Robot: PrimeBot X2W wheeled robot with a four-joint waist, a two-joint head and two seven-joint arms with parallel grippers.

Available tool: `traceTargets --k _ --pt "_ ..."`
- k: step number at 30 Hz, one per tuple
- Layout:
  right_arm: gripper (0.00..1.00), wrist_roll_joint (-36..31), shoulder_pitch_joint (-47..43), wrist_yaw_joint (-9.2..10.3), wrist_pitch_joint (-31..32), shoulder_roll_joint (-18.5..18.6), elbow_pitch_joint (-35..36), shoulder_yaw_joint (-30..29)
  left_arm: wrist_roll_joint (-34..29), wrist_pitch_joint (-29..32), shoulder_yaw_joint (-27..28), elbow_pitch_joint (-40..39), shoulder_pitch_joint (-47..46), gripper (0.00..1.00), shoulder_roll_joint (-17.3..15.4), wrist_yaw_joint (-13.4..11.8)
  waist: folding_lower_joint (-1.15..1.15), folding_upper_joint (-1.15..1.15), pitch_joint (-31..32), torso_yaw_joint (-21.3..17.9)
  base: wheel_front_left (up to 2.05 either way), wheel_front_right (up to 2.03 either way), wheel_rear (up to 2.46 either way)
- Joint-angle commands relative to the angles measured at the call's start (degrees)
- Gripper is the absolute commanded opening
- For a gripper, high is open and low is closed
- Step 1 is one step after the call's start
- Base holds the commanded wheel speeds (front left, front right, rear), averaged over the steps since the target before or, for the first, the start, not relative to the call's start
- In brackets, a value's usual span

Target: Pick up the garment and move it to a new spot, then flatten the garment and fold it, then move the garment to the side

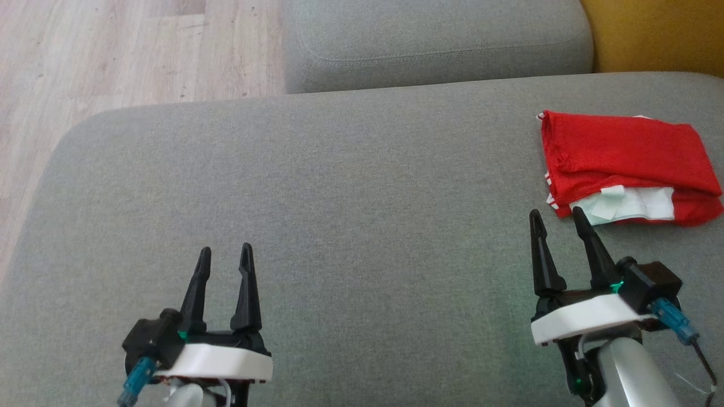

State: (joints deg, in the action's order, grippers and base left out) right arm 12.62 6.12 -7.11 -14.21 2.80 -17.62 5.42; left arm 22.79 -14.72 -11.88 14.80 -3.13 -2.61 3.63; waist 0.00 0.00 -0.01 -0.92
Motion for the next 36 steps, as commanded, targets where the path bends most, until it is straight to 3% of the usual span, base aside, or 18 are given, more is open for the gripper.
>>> traceTargets --k 1,18,19,22,36 --pt "1.00 0.4 1.3 -0.37 -0.7 0.1 1.8 1.7 0.3 -0.3 2.1 -1.9 -1.8 1.00 -0.3 0.4 0.00 0.00 0.0 0.1 0.00 0.00 0.00" --pt "1.00 1.0 1.7 -0.37 -0.8 0.1 1.7 2.4 3.7 -0.3 2.7 -2.0 -1.4 1.00 -0.3 -0.7 0.00 0.00 0.1 -0.3 0.00 0.00 0.00" --pt "0.00 0.5 0.0 0.00 0.0 0.0 0.0 1.0 3.5 0.0 0.7 -0.2 0.0 0.00 0.0 -0.6 0.00 0.00 0.1 -0.3 0.00 0.00 0.00" --pt "0.00 1.0 -0.9 0.02 0.1 0.0 -2.5 1.1 3.9 0.1 0.7 2.3 0.7 0.00 0.1 -0.6 0.00 0.00 0.1 -0.3 0.00 0.00 0.00" --pt "0.00 10.3 -0.8 -0.03 2.1 0.4 -1.8 0.1 11.4 2.4 2.6 2.0 0.3 0.00 -0.1 -0.1 0.00 0.00 0.1 -0.2 0.00 0.00 0.00"
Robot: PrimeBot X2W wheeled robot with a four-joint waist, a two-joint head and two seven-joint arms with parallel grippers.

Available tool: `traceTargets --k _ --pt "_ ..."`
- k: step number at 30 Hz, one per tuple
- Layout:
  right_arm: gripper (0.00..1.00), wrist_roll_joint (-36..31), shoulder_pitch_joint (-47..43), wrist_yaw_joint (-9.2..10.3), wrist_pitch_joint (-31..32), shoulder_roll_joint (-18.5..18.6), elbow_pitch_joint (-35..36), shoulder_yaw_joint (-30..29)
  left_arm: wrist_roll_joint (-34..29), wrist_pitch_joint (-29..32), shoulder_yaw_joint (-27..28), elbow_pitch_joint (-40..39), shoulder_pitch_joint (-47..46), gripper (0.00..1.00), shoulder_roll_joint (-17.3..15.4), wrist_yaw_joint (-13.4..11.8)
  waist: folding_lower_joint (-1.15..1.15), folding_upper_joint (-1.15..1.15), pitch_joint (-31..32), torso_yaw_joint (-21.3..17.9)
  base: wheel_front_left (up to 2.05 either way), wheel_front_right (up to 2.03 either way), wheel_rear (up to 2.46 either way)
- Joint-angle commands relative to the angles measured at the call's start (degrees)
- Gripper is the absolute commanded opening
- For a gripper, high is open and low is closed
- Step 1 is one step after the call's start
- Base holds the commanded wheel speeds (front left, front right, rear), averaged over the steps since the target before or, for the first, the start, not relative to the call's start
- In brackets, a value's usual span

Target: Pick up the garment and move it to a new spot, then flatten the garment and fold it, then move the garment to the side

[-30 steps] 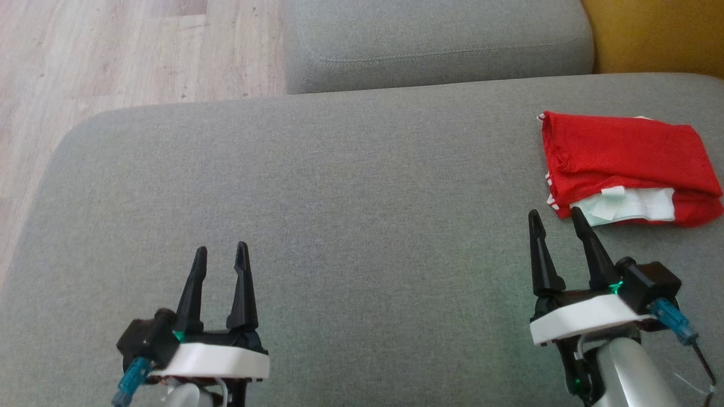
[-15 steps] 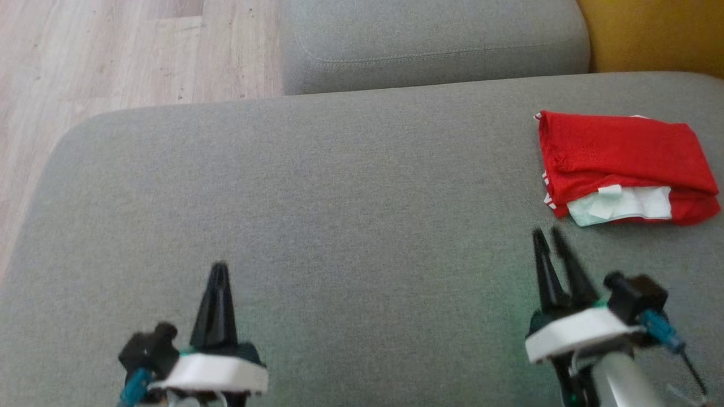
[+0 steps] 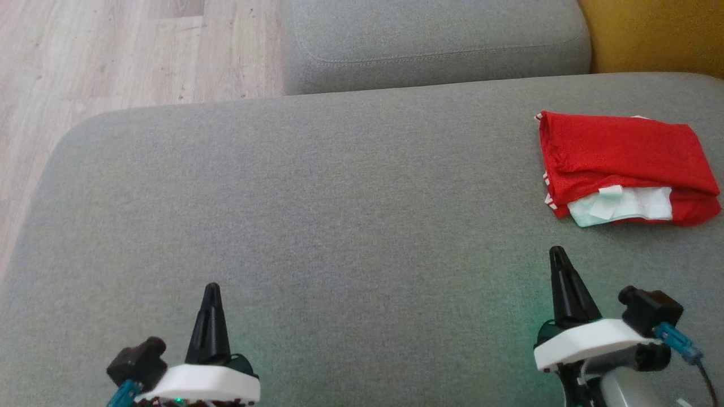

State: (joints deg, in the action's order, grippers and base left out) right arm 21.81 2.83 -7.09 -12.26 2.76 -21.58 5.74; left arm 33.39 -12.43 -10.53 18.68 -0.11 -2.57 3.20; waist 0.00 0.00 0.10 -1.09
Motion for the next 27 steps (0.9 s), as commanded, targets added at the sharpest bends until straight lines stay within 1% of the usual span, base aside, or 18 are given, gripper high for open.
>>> traceTargets --k 1,27 --pt "0.00 1.8 2.5 -0.05 0.3 0.4 2.2 -0.3 1.3 0.3 1.4 -1.9 -2.8 0.00 -0.1 0.4 0.00 0.00 0.0 0.0 0.00 0.00 0.00" --pt "0.00 18.7 2.7 -0.13 4.1 0.9 3.5 -2.4 15.1 4.7 5.0 -2.5 -3.6 0.00 -0.3 1.3 0.00 0.00 -0.1 0.3 0.00 0.00 0.00"
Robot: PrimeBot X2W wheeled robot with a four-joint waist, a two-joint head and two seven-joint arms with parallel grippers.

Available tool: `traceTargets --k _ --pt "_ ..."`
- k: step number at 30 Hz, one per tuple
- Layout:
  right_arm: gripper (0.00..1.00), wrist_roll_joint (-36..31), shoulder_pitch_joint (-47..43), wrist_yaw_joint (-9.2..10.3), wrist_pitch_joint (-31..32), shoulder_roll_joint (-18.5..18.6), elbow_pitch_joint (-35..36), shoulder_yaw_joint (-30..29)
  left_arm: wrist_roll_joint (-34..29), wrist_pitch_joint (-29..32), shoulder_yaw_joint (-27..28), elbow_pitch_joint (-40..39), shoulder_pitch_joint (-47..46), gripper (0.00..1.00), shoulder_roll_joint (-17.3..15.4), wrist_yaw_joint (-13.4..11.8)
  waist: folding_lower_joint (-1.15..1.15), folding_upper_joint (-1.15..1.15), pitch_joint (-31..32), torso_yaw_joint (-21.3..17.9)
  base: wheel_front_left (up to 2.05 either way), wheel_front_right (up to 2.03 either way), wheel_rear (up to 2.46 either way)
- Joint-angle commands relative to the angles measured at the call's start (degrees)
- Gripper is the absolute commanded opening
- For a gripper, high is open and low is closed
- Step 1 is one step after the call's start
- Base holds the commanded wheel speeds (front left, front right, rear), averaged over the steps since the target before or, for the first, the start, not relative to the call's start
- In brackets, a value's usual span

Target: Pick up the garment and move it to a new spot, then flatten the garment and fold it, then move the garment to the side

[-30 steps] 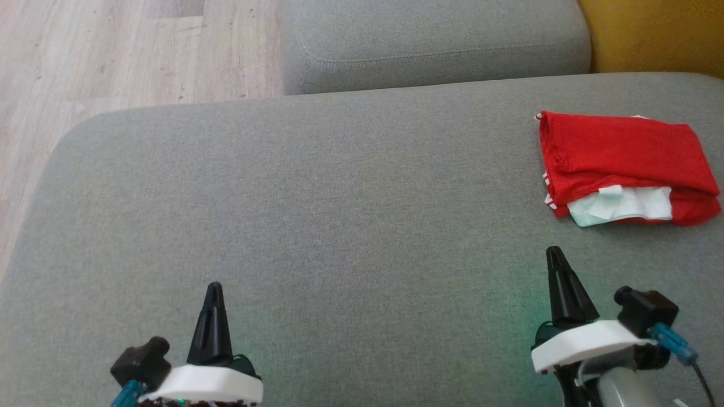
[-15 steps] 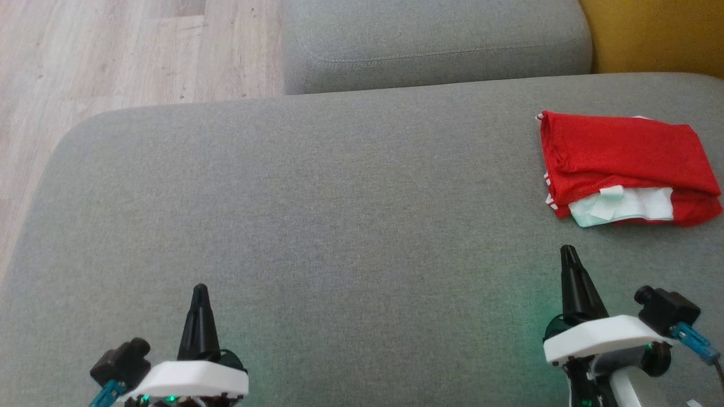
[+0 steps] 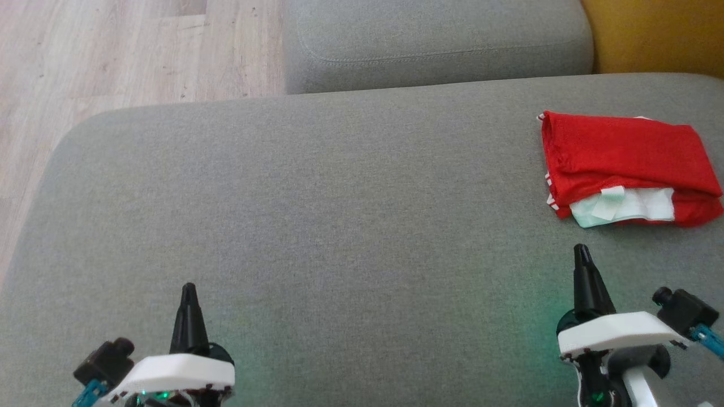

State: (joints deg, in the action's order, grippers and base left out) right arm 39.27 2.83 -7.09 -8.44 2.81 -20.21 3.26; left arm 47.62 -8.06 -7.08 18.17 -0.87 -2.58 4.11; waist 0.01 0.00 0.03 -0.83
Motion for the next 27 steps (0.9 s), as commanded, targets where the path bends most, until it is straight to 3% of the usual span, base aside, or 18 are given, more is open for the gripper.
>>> traceTargets --k 1,27 --pt "0.00 1.9 2.7 -0.14 0.4 0.8 2.2 0.0 1.4 0.4 1.7 -2.0 -2.8 0.00 -0.3 0.4 0.00 0.00 0.0 0.0 0.00 0.00 0.00" --pt "0.00 18.5 2.8 -0.22 4.5 1.0 3.5 -2.5 15.1 4.8 5.4 -2.7 -3.6 0.00 -0.3 1.4 0.00 0.00 -0.1 0.3 0.00 0.00 0.00"
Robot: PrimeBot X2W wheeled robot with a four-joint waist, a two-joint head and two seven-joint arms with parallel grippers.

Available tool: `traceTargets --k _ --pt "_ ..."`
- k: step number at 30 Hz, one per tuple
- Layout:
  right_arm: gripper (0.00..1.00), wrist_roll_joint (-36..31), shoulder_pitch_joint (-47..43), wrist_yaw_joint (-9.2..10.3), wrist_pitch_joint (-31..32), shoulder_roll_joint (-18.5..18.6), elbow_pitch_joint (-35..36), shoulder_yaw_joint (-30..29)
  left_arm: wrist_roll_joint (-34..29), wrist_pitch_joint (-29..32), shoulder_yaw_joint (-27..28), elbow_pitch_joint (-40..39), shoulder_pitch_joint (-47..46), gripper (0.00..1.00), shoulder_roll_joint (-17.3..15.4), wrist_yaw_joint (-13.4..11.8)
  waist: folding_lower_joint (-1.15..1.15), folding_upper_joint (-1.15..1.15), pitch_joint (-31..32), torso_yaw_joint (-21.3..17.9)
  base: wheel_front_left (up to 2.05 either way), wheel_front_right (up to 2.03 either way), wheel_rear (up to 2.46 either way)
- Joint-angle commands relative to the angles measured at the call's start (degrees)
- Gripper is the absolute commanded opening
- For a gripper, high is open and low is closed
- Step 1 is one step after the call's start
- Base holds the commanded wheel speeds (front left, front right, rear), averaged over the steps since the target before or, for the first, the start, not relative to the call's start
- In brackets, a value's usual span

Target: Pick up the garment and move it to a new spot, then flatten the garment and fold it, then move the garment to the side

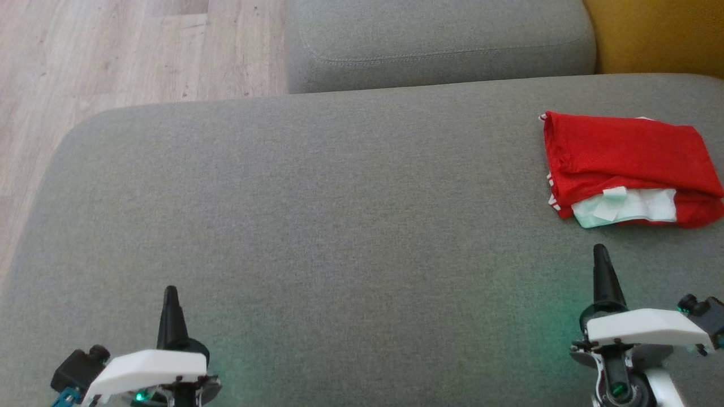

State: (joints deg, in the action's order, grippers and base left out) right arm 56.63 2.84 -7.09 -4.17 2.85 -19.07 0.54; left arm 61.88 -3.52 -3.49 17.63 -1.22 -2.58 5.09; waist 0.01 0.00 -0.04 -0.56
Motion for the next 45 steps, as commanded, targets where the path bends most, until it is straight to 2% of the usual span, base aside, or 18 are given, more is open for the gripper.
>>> traceTargets --k 1,45 --pt "0.00 1.8 2.8 -0.22 0.4 1.0 2.4 0.1 1.4 0.5 1.9 -2.2 -3.3 0.00 -0.3 0.4 0.00 0.00 0.0 0.0 0.00 0.00 0.00" --pt "0.00 29.5 3.1 -0.36 7.7 1.0 4.6 -4.6 24.5 8.0 8.2 -3.3 -4.6 0.00 -0.4 2.0 0.00 0.00 -0.1 0.4 0.00 0.00 0.00"
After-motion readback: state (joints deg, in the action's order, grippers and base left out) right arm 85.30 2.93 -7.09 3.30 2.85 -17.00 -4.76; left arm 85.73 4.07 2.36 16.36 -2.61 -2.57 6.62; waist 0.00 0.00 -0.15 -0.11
